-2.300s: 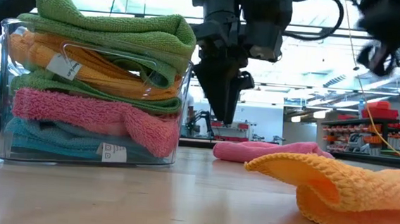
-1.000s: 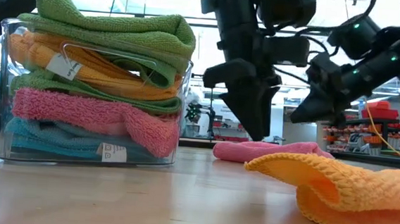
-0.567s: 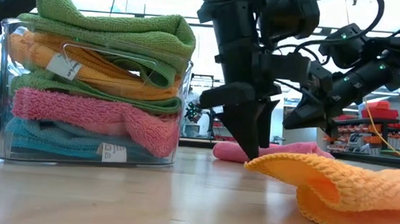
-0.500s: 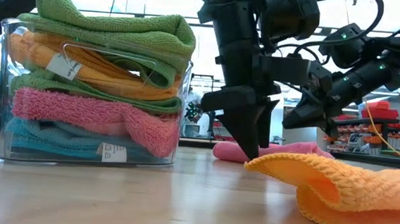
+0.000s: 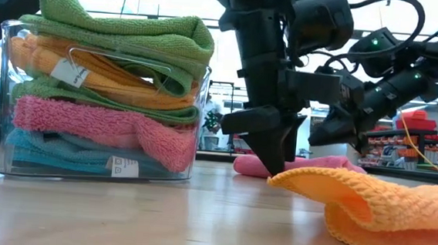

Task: Fold microfiber towels
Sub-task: Fold the pink towel

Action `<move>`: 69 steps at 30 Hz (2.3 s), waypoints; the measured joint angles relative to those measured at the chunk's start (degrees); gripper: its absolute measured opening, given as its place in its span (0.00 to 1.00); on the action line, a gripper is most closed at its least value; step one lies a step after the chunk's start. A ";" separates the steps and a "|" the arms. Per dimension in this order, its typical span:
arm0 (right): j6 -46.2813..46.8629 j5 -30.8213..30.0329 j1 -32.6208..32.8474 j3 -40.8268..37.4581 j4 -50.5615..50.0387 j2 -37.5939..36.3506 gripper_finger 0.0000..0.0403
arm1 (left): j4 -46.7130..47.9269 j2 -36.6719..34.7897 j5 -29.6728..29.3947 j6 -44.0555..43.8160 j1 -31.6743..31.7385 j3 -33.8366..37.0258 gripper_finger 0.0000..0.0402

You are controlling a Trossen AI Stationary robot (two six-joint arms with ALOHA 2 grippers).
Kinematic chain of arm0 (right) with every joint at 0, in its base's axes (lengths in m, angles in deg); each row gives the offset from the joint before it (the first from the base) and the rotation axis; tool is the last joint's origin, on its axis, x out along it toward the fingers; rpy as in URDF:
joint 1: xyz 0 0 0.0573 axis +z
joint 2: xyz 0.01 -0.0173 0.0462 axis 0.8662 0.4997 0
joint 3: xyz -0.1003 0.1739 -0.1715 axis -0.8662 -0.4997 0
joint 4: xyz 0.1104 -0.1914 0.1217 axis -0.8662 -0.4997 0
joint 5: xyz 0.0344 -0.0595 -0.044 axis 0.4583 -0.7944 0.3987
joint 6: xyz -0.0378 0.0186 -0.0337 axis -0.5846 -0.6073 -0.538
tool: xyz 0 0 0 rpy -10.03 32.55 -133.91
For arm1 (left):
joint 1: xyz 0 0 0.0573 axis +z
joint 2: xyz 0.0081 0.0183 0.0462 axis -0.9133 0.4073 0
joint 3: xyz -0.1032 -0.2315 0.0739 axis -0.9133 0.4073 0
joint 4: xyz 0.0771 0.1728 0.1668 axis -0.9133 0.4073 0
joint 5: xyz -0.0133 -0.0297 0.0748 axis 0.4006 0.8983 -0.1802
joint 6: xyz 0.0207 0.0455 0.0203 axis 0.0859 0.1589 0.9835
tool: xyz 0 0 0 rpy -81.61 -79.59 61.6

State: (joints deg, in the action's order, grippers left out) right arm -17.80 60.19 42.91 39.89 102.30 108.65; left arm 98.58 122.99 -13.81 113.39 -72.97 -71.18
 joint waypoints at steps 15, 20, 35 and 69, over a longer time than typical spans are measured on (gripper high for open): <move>1.42 0.02 1.27 0.00 -0.62 9.63 0.11 | 0.77 0.04 1.24 -1.36 0.14 0.23 0.13; 1.60 1.38 1.29 0.06 -0.38 11.02 0.11 | 1.82 -1.14 9.74 -3.39 1.98 0.38 0.03; 0.37 1.62 9.65 0.91 -1.08 11.41 0.11 | 9.92 -5.90 24.93 -7.37 6.04 -0.27 0.07; -8.87 -1.73 7.77 9.50 -5.72 17.72 0.11 | 8.11 -5.88 27.27 -10.44 6.18 -2.17 0.04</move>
State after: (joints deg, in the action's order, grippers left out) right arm -26.68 58.46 50.68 49.38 96.58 126.37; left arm 106.69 117.11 13.45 102.96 -66.79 -73.35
